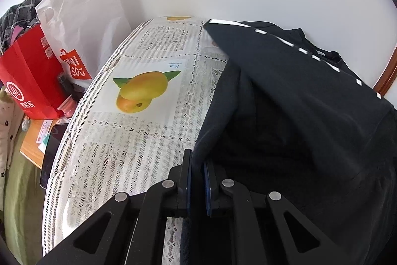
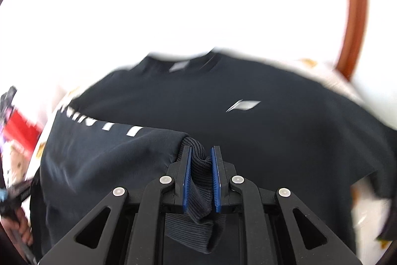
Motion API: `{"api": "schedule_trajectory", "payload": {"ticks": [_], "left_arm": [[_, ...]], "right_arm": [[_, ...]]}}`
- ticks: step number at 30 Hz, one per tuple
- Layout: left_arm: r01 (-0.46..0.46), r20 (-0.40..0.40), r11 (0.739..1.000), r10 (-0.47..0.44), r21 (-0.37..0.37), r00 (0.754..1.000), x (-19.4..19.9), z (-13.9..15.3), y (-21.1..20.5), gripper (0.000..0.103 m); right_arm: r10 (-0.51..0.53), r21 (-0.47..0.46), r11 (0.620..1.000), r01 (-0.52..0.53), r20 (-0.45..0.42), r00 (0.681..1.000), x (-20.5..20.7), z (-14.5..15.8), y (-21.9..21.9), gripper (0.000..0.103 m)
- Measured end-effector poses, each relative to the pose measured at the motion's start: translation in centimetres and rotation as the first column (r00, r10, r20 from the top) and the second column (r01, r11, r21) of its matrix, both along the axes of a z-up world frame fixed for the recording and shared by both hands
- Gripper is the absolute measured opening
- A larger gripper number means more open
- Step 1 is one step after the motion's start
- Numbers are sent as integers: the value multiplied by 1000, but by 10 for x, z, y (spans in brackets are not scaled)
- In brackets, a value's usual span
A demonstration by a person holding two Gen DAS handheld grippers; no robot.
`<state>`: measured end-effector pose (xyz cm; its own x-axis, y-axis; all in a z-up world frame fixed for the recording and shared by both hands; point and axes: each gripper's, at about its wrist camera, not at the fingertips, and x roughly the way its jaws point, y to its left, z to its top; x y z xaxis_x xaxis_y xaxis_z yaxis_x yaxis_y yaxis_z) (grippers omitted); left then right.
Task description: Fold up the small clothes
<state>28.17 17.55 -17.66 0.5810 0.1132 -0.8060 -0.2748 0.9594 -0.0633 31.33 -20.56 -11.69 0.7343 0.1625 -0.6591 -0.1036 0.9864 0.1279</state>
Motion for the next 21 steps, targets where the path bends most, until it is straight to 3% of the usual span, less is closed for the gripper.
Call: {"api": "schedule_trajectory", "payload": {"ticks": [4,7,11,13,18,21], "left_arm": [[-6,-2,1000,6,1,1000,-1,0,1,8],[-5,-6,1000,5,15,1000,0,0,-1,8],[-9,-20,999,10,32,1000,0,1,-3,12],[-9,-31,1000,10,26,999,-2,1,-2,15],[5,-61,1000,-5,-6,998,-19,3,0,32],[23,-67,999,-25,-26,997,-39,3,-2,40]], "right_arm": [[-150,-14,988,151,38,988,6,16,-50,15],[-238,21,971,237,2,971,14,15,-88,16],[-239,39,969,243,-93,967,24,-9,-105,19],[-242,14,969,245,-125,962,24,-17,-105,29],[-270,-39,963,268,-178,946,-1,-27,-113,42],[-238,-97,970,224,-181,954,-34,-30,-115,49]]}}
